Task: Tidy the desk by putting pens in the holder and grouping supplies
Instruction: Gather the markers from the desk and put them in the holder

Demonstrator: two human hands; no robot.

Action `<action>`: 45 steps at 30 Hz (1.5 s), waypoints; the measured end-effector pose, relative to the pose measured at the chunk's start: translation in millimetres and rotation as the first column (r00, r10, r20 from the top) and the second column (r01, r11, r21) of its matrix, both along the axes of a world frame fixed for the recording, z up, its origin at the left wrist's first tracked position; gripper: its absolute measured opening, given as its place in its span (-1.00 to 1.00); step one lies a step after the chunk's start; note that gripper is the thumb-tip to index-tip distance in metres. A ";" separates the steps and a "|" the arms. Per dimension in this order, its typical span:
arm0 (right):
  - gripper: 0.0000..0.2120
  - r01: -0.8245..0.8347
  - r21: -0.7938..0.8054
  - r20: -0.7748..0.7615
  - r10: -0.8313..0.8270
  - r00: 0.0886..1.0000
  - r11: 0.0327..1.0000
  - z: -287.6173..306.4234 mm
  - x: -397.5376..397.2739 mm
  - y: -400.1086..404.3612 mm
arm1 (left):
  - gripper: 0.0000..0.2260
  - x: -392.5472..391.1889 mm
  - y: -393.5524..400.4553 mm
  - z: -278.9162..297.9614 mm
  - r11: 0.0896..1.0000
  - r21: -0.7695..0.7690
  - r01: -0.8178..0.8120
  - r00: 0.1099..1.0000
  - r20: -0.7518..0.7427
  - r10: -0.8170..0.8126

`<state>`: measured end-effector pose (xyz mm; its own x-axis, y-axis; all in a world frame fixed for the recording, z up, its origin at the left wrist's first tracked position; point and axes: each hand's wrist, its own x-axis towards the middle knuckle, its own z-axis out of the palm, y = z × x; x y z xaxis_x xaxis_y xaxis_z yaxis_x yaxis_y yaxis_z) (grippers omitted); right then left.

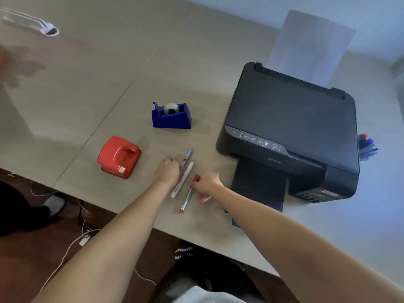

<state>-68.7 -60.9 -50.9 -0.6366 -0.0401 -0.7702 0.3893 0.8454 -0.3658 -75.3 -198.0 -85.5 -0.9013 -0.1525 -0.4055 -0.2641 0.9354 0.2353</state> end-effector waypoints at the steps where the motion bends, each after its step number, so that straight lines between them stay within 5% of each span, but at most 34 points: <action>1: -0.78 0.020 0.010 0.008 -0.020 1.000 1.000 -2.0 2.2 -2.7 | -0.71 2.1 0.4 -2.3 1.000 -0.026 0.016 1.000 -0.011 -0.016; 11: -0.68 0.137 -0.006 -0.169 -0.136 0.976 0.991 -13.1 1.0 11.7 | -0.66 7.6 8.6 -7.4 0.997 -0.053 0.061 0.994 -0.086 -0.065; 16: -0.89 0.246 -0.106 -0.239 -0.265 0.934 0.963 2.7 -12.4 26.8 | -0.65 -2.2 19.7 -6.3 0.985 -0.125 0.121 0.991 -0.036 -0.127; 24: -0.83 -0.042 -0.159 -0.472 -0.039 0.881 0.986 64.9 -24.8 40.0 | -0.59 0.0 8.2 -0.2 0.996 0.019 0.087 0.977 0.196 -0.089; 27: -0.83 -0.089 -0.234 -0.619 -0.078 0.781 0.968 110.6 -38.4 59.1 | -0.59 -22.3 8.5 32.2 0.979 0.190 -0.079 0.996 0.043 0.072; 30: -0.83 -0.030 -0.383 -0.683 -0.261 0.683 0.923 159.7 -57.5 101.0 | -0.73 -45.4 35.4 101.4 0.888 0.443 -0.124 0.941 -0.231 0.247; 33: -0.84 0.036 -0.508 -0.708 -0.442 0.551 0.860 201.7 -75.9 164.2 | -0.72 -58.1 91.3 174.6 0.635 0.773 -0.010 0.898 -0.272 0.345; 39: -0.69 0.234 -0.601 -0.722 -0.645 0.250 0.764 230.7 -95.4 326.3 | -0.86 -84.4 237.2 233.8 0.358 0.912 0.202 0.928 -0.295 0.228; 45: -0.79 0.432 -0.542 -0.709 -0.668 0.227 0.721 192.7 -84.6 448.7 | -0.90 -97.9 382.9 233.1 0.239 0.954 0.178 0.971 -0.210 0.115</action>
<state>-153.3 387.7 141.8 -0.8340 0.5376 0.1244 0.1343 0.4165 -0.8992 -173.2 184.9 147.7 -0.9671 0.2507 -0.0421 -0.0521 -0.0334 0.9981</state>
